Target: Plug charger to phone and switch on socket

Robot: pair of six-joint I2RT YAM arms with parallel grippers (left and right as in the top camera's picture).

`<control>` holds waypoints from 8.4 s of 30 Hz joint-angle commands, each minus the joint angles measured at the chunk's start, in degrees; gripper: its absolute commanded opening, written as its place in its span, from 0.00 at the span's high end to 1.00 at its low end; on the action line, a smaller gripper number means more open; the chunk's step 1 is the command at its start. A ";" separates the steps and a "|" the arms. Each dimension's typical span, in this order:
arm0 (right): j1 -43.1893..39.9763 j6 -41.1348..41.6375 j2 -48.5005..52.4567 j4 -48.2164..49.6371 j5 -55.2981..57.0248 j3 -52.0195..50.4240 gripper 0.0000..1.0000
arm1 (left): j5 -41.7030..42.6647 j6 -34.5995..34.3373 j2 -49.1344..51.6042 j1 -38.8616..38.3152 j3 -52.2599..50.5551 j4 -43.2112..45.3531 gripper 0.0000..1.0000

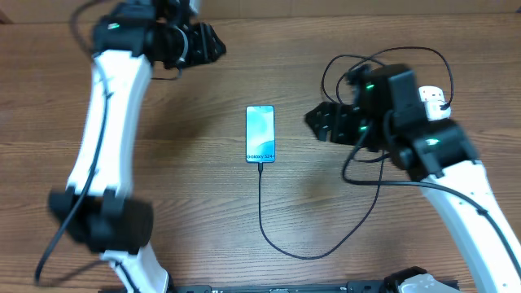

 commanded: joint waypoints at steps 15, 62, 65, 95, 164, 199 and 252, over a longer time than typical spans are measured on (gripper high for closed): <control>-20.13 -1.70 -6.40 -13.81 12.31 11.43 0.18 | -8.33 1.20 -6.36 -0.17 0.44 -1.57 0.00; -53.72 -4.02 42.01 6.25 4.46 14.10 0.19 | -8.26 1.18 -6.36 -0.20 0.44 -1.57 0.00; -53.70 -4.04 42.93 6.19 4.50 14.10 0.18 | -8.26 1.20 -6.36 -0.20 0.44 -1.57 0.00; -53.59 -7.91 43.91 11.67 4.07 7.30 0.28 | -8.28 1.18 -6.36 -0.20 0.44 -1.57 0.01; -44.39 -8.72 43.93 11.10 -0.24 2.45 0.31 | -8.26 1.18 -6.36 -0.20 0.44 -1.57 0.00; -50.03 -11.50 19.43 -9.44 -6.60 24.39 0.23 | -8.26 1.18 -6.36 -0.20 0.44 -1.60 0.00; -17.64 -16.94 -41.57 11.65 11.32 -22.49 0.00 | -8.26 1.20 -6.36 -0.20 0.44 -1.57 0.00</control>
